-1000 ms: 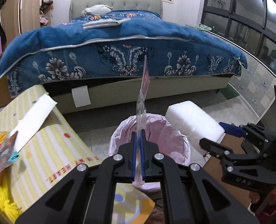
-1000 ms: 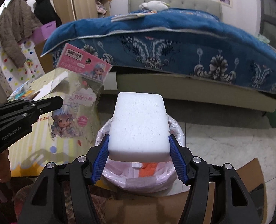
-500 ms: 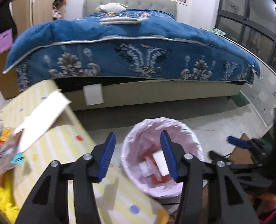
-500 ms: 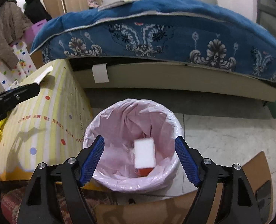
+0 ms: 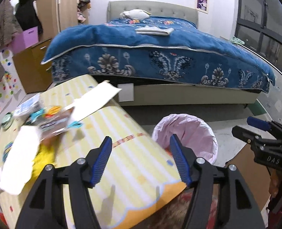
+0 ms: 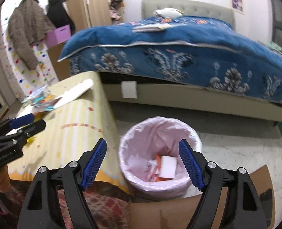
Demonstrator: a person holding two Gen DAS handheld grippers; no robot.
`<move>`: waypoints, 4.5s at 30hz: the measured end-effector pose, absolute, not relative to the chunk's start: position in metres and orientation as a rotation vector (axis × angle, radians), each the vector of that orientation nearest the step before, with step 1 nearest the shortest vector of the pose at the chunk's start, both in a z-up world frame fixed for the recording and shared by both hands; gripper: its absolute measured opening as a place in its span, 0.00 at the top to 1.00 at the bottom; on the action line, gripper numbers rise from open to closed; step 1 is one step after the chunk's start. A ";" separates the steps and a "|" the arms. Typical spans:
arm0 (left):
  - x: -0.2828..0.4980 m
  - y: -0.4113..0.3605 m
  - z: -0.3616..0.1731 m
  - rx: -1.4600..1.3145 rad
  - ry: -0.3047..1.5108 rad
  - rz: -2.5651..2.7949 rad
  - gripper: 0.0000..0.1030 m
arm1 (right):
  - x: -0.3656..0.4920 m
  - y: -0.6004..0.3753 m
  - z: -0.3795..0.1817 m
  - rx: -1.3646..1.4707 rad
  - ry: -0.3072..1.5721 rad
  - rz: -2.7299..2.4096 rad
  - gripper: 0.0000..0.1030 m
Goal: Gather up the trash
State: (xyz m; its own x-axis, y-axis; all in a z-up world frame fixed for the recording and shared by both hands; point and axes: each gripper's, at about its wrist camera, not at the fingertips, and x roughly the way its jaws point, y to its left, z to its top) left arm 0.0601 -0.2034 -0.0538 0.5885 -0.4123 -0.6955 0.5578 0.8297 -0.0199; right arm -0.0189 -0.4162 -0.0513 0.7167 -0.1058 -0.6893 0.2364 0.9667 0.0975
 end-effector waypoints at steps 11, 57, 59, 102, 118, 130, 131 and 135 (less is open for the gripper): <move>0.060 -0.093 -0.026 0.143 0.730 -0.314 0.35 | 0.014 -0.320 -0.018 0.042 0.726 -0.017 0.25; 0.061 0.015 -0.021 0.007 0.738 -0.236 0.96 | 0.043 -0.247 -0.033 -0.051 0.794 0.127 0.25; 0.064 0.016 -0.030 -0.006 0.767 -0.256 0.96 | 0.042 -0.245 -0.034 -0.055 0.794 0.135 0.25; 0.070 -0.020 -0.089 0.255 0.807 -0.161 0.52 | 0.043 -0.237 -0.048 -0.057 0.830 0.155 0.25; 0.061 0.022 -0.029 -0.041 0.663 -0.264 1.00 | 0.042 -0.238 -0.048 -0.054 0.826 0.155 0.25; 0.068 0.048 0.004 -0.142 0.606 -0.273 1.00 | 0.044 -0.240 -0.047 -0.053 0.825 0.150 0.25; 0.068 0.050 0.007 -0.145 0.597 -0.271 1.00 | 0.045 -0.240 -0.046 -0.054 0.824 0.149 0.25; 0.069 0.053 0.024 -0.151 0.564 -0.269 1.00 | 0.055 -0.238 -0.044 -0.064 0.818 0.155 0.25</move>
State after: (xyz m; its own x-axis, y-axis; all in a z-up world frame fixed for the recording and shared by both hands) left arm 0.0691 0.0534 0.0237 0.8112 -0.2923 -0.5064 0.2100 0.9539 -0.2142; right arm 0.0545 -0.2381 -0.0437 0.6729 0.1127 -0.7311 -0.1622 0.9868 0.0028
